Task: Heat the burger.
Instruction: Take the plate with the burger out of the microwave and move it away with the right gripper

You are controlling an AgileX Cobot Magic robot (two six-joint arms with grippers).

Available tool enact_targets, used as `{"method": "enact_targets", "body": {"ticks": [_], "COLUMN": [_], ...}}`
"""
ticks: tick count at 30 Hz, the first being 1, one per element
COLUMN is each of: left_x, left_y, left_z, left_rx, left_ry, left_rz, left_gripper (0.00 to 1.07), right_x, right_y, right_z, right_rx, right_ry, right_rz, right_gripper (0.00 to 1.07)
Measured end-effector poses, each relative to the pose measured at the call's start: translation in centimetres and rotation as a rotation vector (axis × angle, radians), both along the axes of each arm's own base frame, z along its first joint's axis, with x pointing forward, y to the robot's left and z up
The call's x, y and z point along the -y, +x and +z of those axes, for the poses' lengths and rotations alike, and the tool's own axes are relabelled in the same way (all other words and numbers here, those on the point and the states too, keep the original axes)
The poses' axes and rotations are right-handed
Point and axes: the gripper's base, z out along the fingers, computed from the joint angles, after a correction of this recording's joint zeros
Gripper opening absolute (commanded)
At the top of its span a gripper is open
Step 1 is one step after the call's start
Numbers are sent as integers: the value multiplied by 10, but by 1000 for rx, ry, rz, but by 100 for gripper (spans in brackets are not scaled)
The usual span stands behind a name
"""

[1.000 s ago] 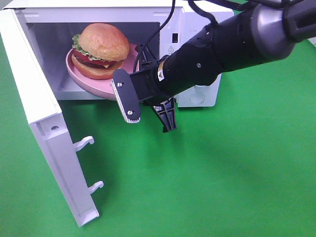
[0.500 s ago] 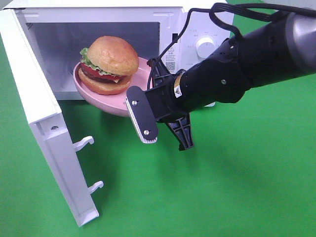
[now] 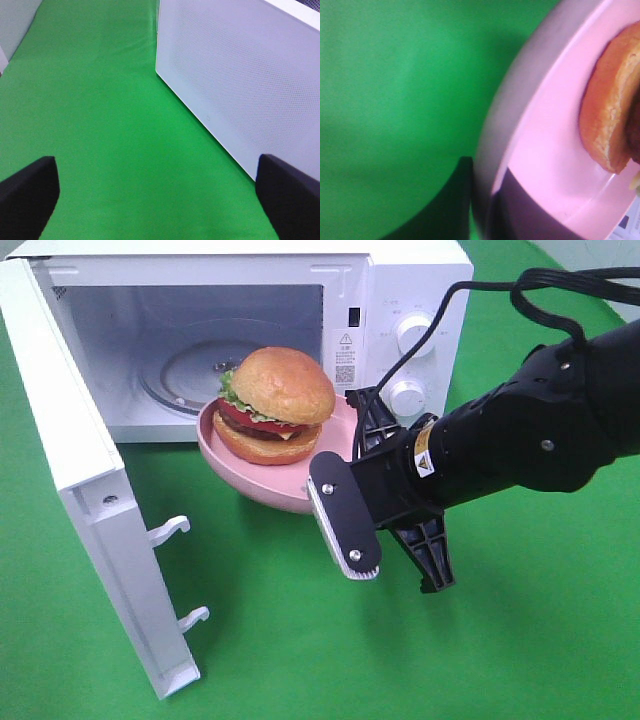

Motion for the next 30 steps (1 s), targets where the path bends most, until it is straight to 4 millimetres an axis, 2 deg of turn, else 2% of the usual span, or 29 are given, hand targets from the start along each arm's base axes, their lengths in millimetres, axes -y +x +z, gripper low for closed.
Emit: {"method": "enact_targets", "body": {"ticks": [3, 5, 10, 14, 23, 30], "left_x": [0, 0, 0, 0, 0, 0], "left_y": [0, 0, 0, 0, 0, 0], "left_z": [0, 0, 0, 0, 0, 0], "left_rx": [0, 0, 0, 0, 0, 0], "left_ry": [0, 0, 0, 0, 0, 0], "left_rz": [0, 0, 0, 0, 0, 0], "left_gripper": [100, 100, 100, 100, 100, 100], "right_x": [4, 13, 19, 34, 50, 62], "right_y": [-5, -16, -24, -40, -58, -65], "right_z": [2, 7, 10, 10, 23, 33], "right_rx": [-1, -6, -11, -32, -24, -32], "right_ry": [1, 22, 39, 51, 108, 61], "right_rz": [-2, -28, -51, -90, -149, -200], "right_gripper": [0, 0, 0, 0, 0, 0]}}
